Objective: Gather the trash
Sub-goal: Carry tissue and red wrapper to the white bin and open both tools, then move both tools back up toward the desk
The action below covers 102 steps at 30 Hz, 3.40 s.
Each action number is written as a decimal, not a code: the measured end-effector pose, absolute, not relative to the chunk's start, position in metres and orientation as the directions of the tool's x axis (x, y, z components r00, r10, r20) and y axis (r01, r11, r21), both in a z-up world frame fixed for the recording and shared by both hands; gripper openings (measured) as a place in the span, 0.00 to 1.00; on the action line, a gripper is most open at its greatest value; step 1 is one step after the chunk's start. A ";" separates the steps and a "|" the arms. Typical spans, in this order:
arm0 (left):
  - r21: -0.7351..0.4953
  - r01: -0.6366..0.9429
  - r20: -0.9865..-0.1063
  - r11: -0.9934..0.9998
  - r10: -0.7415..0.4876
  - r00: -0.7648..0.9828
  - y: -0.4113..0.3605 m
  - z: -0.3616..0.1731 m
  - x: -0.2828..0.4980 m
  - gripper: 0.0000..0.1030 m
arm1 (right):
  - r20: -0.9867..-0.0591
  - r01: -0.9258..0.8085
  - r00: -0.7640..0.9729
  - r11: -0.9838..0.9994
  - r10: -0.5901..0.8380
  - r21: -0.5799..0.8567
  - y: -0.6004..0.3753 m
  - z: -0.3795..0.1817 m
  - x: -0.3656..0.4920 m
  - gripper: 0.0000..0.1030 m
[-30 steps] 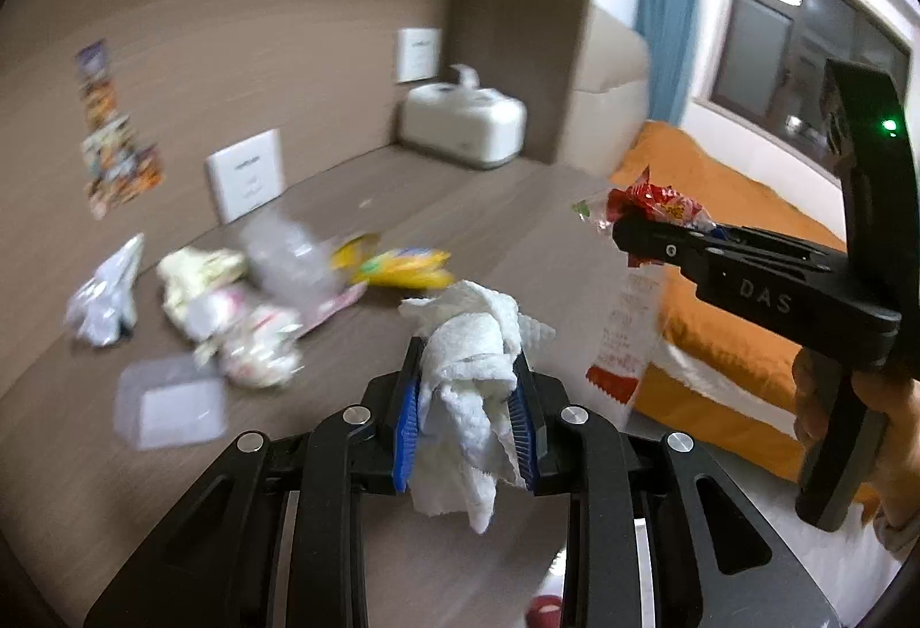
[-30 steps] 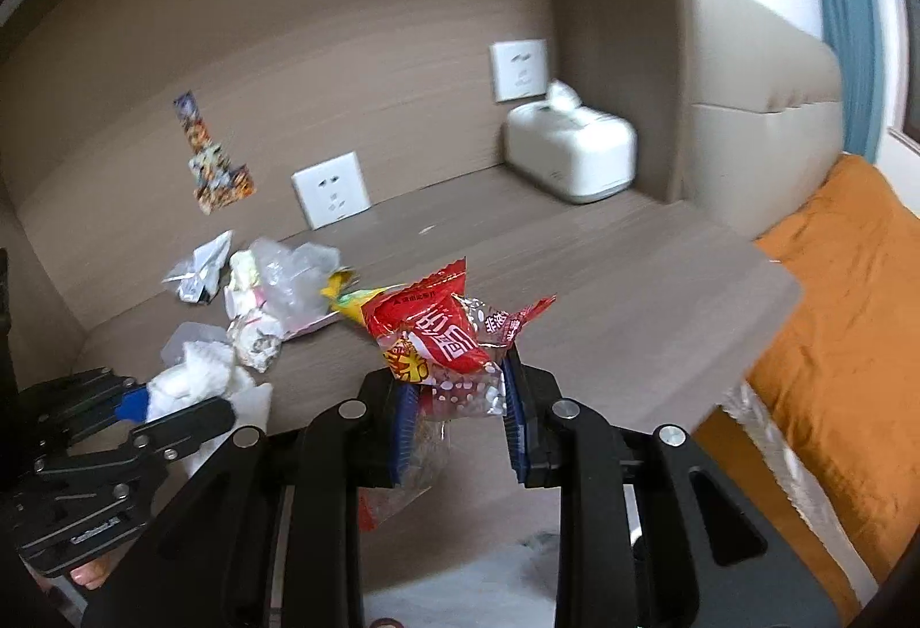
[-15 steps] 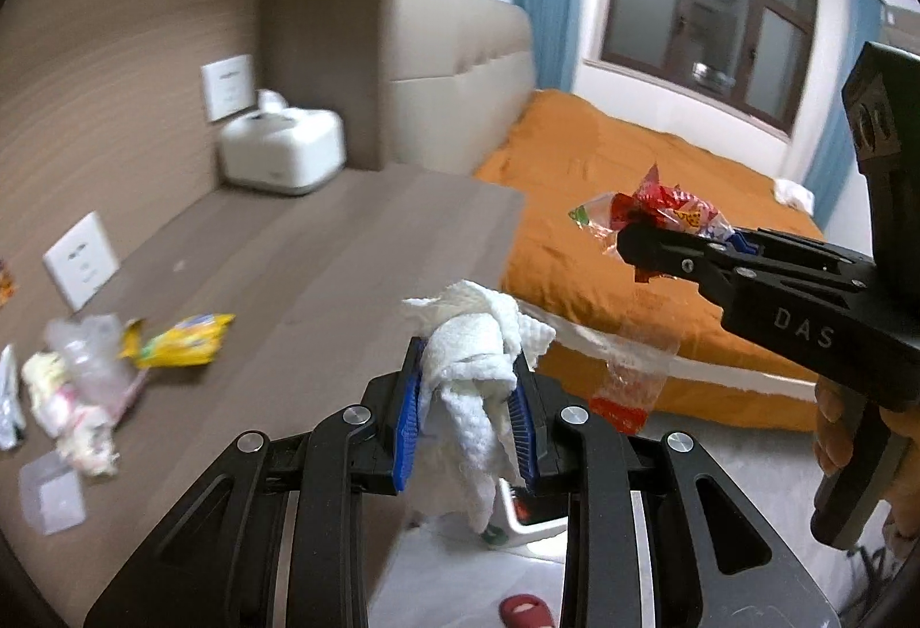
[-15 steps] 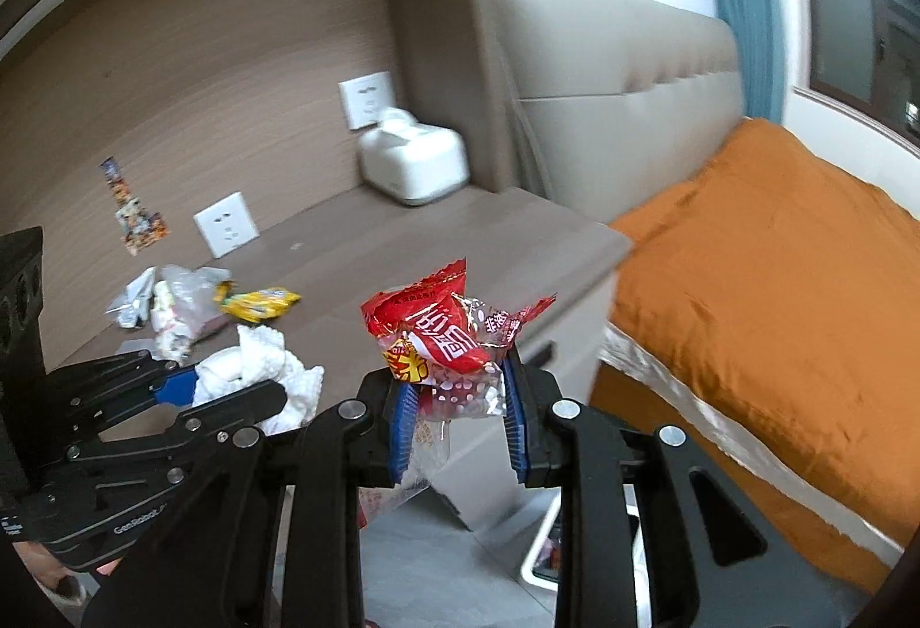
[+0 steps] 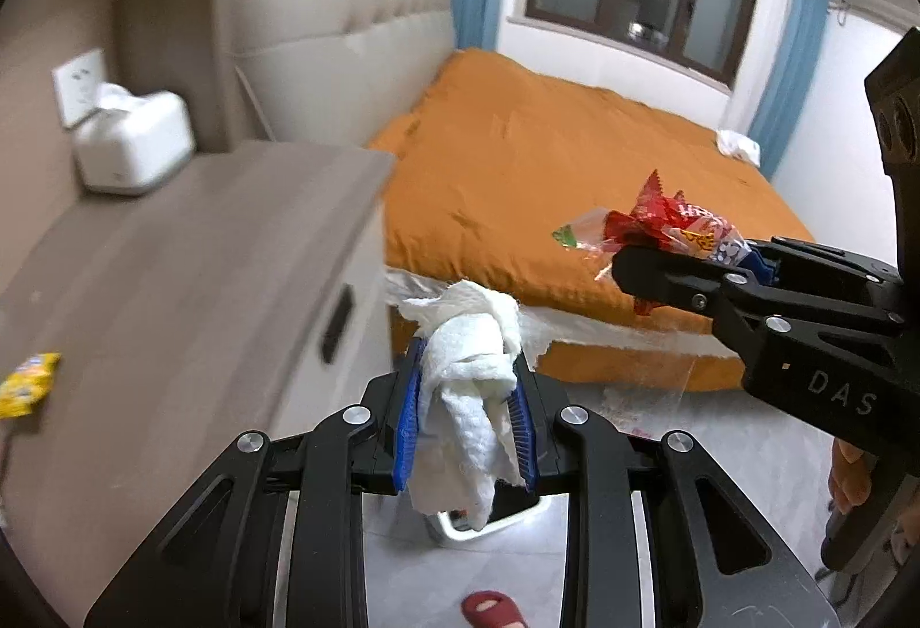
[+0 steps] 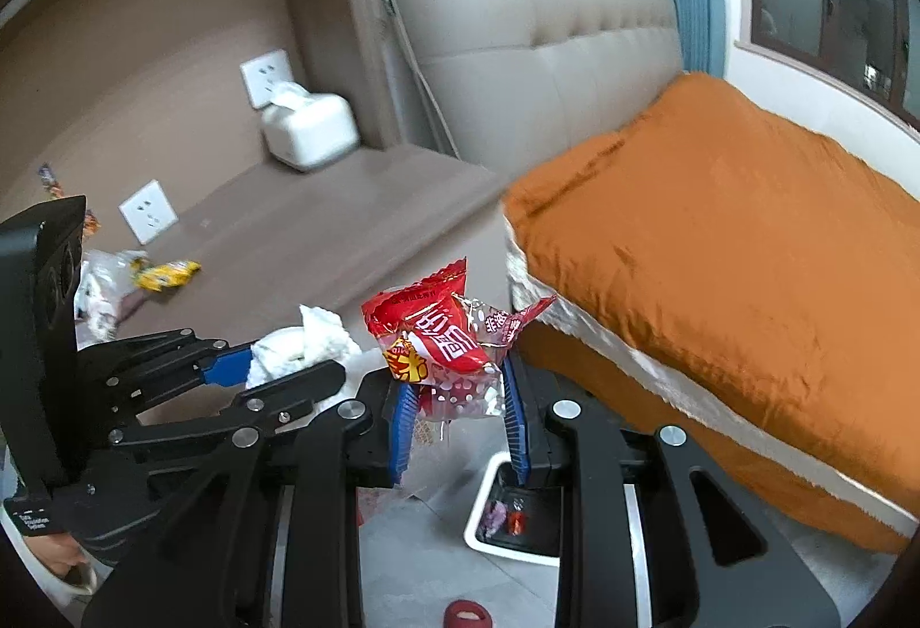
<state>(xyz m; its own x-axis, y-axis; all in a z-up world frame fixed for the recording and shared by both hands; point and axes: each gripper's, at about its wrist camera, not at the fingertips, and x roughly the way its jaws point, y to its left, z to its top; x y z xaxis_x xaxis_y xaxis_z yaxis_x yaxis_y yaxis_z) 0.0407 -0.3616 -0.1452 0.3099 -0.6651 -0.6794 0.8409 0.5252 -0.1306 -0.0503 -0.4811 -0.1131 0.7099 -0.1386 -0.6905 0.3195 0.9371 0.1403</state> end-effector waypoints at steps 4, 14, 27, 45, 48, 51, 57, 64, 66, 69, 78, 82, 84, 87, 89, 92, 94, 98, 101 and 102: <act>-0.145 0.855 -0.718 0.498 -0.647 0.255 -0.385 -0.183 0.042 0.26 | -0.731 0.358 0.665 0.924 -0.153 0.133 -0.504 -0.153 -0.049 0.28; -0.181 0.872 -0.817 0.455 -0.563 0.124 -0.435 -0.357 0.054 0.26 | -0.820 0.403 0.562 0.901 -0.108 0.158 -0.547 -0.314 -0.028 0.30; -0.211 0.890 -0.876 0.405 -0.482 0.011 -0.478 -0.576 0.045 0.28 | -0.892 0.386 0.443 0.917 -0.094 0.095 -0.562 -0.539 -0.011 0.36; -0.154 0.892 -0.891 0.426 -0.450 0.062 -0.474 -0.571 0.049 0.95 | -0.906 0.370 0.416 0.924 -0.075 0.094 -0.565 -0.530 -0.015 0.96; -0.153 0.881 -0.883 0.447 -0.462 0.081 -0.470 -0.543 0.050 0.95 | -0.898 0.367 0.433 0.926 -0.082 0.092 -0.561 -0.502 -0.015 0.96; -0.152 0.874 -0.876 0.461 -0.473 0.097 -0.468 -0.511 0.050 0.95 | -0.889 0.372 0.450 0.923 -0.085 0.100 -0.559 -0.471 -0.018 0.96; -0.153 0.864 -0.852 0.480 -0.507 0.130 -0.461 -0.444 0.049 0.95 | -0.860 0.381 0.498 0.919 -0.110 0.103 -0.563 -0.402 -0.025 0.96; -0.167 0.842 -0.799 0.513 -0.571 0.190 -0.446 -0.355 0.046 0.95 | -0.793 0.387 0.589 0.916 -0.159 0.104 -0.562 -0.309 -0.034 0.96; -0.174 0.832 -0.781 0.526 -0.589 0.209 -0.438 -0.329 0.046 0.95 | -0.774 0.379 0.612 0.920 -0.164 0.104 -0.559 -0.290 -0.035 0.96; -0.160 0.821 -0.760 0.549 -0.599 0.253 -0.426 -0.295 0.043 0.95 | -0.739 0.360 0.652 0.927 -0.171 0.103 -0.554 -0.255 -0.036 0.96; -0.117 0.757 -0.705 0.643 -0.591 0.393 -0.372 -0.208 0.039 0.95 | -0.651 0.262 0.751 0.955 -0.112 0.139 -0.519 -0.168 -0.027 0.96; -0.105 0.710 -0.677 0.697 -0.573 0.463 -0.341 -0.176 0.041 0.95 | -0.602 0.185 0.796 0.973 -0.065 0.139 -0.496 -0.138 -0.016 0.96; -0.092 0.676 -0.660 0.731 -0.553 0.507 -0.323 -0.160 0.044 0.95 | -0.576 0.134 0.817 0.980 -0.024 0.150 -0.483 -0.123 -0.008 0.96; -0.076 0.615 -0.637 0.785 -0.513 0.576 -0.294 -0.140 0.051 0.95 | -0.543 0.060 0.839 0.986 0.035 0.156 -0.462 -0.106 0.005 0.96; -0.069 0.573 -0.626 0.817 -0.482 0.613 -0.276 -0.131 0.053 0.95 | -0.527 0.021 0.847 0.987 0.067 0.160 -0.451 -0.098 0.012 0.96; -0.056 0.501 -0.605 0.864 -0.428 0.671 -0.243 -0.116 0.054 0.95 | -0.515 -0.046 0.848 0.986 0.122 0.158 -0.429 -0.088 0.026 0.96; -0.053 0.469 -0.595 0.881 -0.405 0.694 -0.225 -0.109 0.056 0.95 | -0.511 -0.088 0.846 0.985 0.153 0.149 -0.413 -0.081 0.034 0.96; -0.051 0.411 -0.576 0.910 -0.363 0.732 -0.188 -0.097 0.063 0.95 | -0.504 -0.143 0.843 0.982 0.188 0.126 -0.378 -0.068 0.049 0.96; -0.044 0.375 -0.551 0.926 -0.336 0.764 -0.158 -0.090 0.073 0.95 | -0.505 -0.162 0.840 0.980 0.199 0.116 -0.354 -0.064 0.062 0.96; -0.050 0.368 -0.540 0.928 -0.335 0.772 -0.145 -0.087 0.079 0.95 | -0.507 -0.171 0.837 0.979 0.205 0.114 -0.343 -0.062 0.069 0.96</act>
<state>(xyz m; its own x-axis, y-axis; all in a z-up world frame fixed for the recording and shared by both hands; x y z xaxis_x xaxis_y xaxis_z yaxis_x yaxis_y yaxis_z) 0.0788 -0.1452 -0.0871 0.7720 -0.3352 -0.5401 0.3680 0.9285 -0.0503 0.0692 -0.3430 -0.0621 0.8374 0.2054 -0.5065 -0.1709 0.9786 0.1144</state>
